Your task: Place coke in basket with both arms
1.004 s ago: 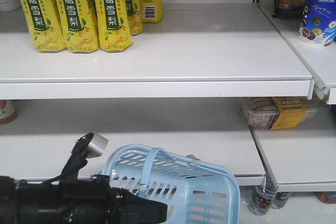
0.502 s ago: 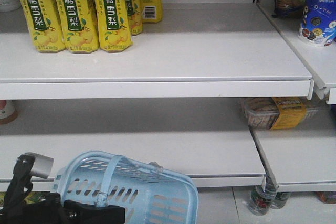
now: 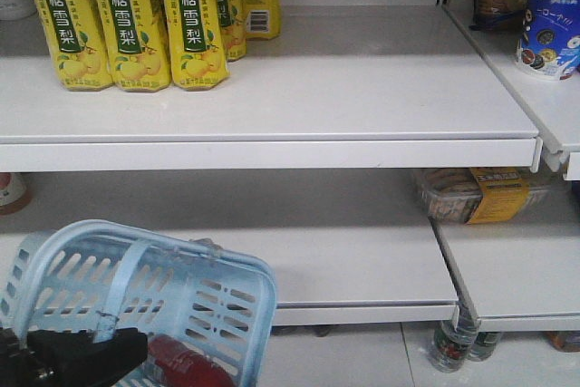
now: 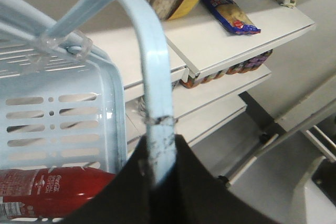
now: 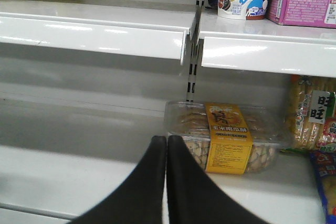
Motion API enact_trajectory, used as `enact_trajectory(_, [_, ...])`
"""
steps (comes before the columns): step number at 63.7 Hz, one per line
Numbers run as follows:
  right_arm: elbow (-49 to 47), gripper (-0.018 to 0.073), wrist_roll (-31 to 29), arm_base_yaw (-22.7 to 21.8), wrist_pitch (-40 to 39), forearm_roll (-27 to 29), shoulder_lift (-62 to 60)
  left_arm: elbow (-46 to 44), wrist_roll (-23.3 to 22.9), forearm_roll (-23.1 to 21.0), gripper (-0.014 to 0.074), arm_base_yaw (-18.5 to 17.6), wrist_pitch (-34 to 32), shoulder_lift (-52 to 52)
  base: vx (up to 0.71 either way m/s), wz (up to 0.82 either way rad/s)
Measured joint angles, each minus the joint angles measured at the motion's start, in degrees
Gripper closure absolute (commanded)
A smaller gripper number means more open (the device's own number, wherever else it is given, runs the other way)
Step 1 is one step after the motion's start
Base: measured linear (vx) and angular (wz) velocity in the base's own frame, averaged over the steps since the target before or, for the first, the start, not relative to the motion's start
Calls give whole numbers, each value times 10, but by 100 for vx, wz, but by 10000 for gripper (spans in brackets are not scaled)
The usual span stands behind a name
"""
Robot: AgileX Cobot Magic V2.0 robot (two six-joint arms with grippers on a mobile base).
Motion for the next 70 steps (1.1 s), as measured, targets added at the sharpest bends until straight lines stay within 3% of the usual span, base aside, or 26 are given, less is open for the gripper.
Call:
enact_trajectory(9, [0, 568, 0, 0, 0, 0, 0, 1, -28, 78, 603, 0, -9, -34, 0, 0])
enact_trajectory(16, [0, 568, 0, 0, 0, 0, 0, 14, -33, 94, 603, 20, -27, -64, 0, 0])
enact_trajectory(32, [0, 568, 0, 0, 0, 0, 0, 88, -36, 106, 603, 127, -65, -145, 0, 0])
enact_trajectory(48, [0, 568, 0, 0, 0, 0, 0, 148, -42, 177, 603, 235, -71, -229, 0, 0])
enact_trajectory(61, [0, 568, 0, 0, 0, 0, 0, 182, -122, 285, 603, 301, -67, -281, 0, 0])
enact_trajectory(70, [0, 568, 0, 0, 0, 0, 0, 207, -196, 369, 603, 320, -69, -312, 0, 0])
